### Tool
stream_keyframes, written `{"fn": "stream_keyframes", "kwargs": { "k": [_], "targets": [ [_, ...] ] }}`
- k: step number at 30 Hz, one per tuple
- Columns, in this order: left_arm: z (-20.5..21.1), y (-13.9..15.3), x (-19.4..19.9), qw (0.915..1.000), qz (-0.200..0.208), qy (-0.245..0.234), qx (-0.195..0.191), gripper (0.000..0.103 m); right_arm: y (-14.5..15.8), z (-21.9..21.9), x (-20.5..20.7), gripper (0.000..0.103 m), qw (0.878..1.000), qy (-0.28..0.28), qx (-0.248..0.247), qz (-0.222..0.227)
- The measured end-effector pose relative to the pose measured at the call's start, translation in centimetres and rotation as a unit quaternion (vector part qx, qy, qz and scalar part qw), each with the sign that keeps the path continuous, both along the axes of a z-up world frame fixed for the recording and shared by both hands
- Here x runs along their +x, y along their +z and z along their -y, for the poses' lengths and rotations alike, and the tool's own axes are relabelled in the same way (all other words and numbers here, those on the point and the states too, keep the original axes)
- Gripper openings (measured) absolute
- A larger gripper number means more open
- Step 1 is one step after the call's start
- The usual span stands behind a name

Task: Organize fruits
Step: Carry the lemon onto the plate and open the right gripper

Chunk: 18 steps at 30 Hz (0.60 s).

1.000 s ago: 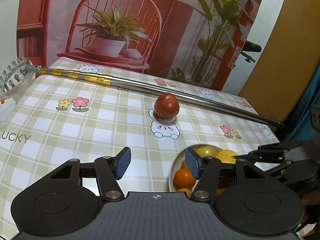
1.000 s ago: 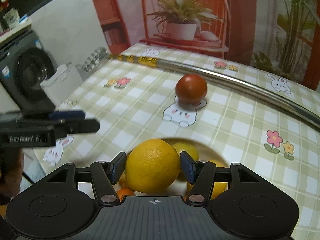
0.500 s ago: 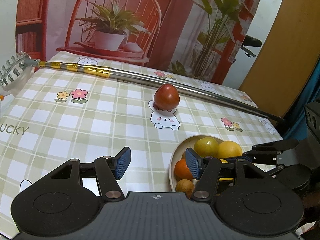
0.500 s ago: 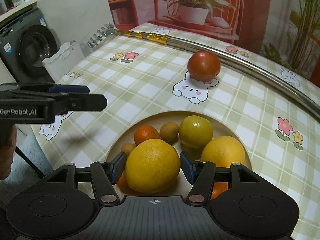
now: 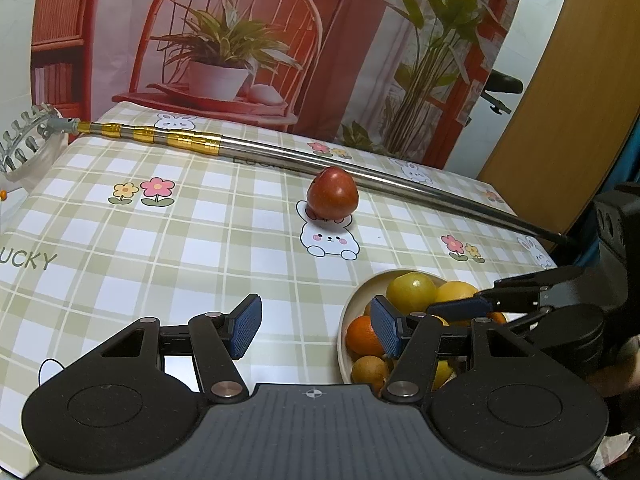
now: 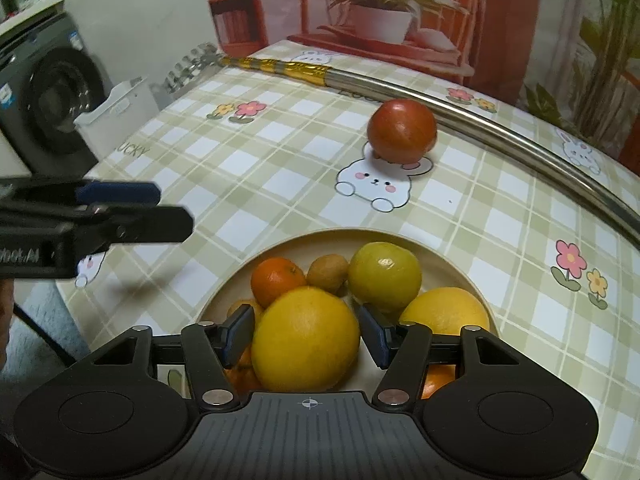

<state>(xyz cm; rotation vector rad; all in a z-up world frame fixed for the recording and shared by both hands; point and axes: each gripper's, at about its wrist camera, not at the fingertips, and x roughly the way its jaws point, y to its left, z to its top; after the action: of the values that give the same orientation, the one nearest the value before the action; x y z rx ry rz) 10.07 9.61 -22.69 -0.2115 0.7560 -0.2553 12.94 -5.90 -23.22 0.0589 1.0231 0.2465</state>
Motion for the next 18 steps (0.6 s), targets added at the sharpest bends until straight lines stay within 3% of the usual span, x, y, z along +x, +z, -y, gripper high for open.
{"fn": "stream_keyframes", "kwargs": {
  "k": [9,18],
  "targets": [
    [-0.1,0.4,0.2,1.0,0.002,0.002,-0.001,0.063,1.5,1.0,0.2,0.054,1.0,-0.009,0.011,0.026],
    [-0.3,1.2,1.4,1.0,0.006,0.008,0.0,0.063,4.5,4.4,1.8,0.055,0.996,-0.049,0.014,0.08]
  ]
}}
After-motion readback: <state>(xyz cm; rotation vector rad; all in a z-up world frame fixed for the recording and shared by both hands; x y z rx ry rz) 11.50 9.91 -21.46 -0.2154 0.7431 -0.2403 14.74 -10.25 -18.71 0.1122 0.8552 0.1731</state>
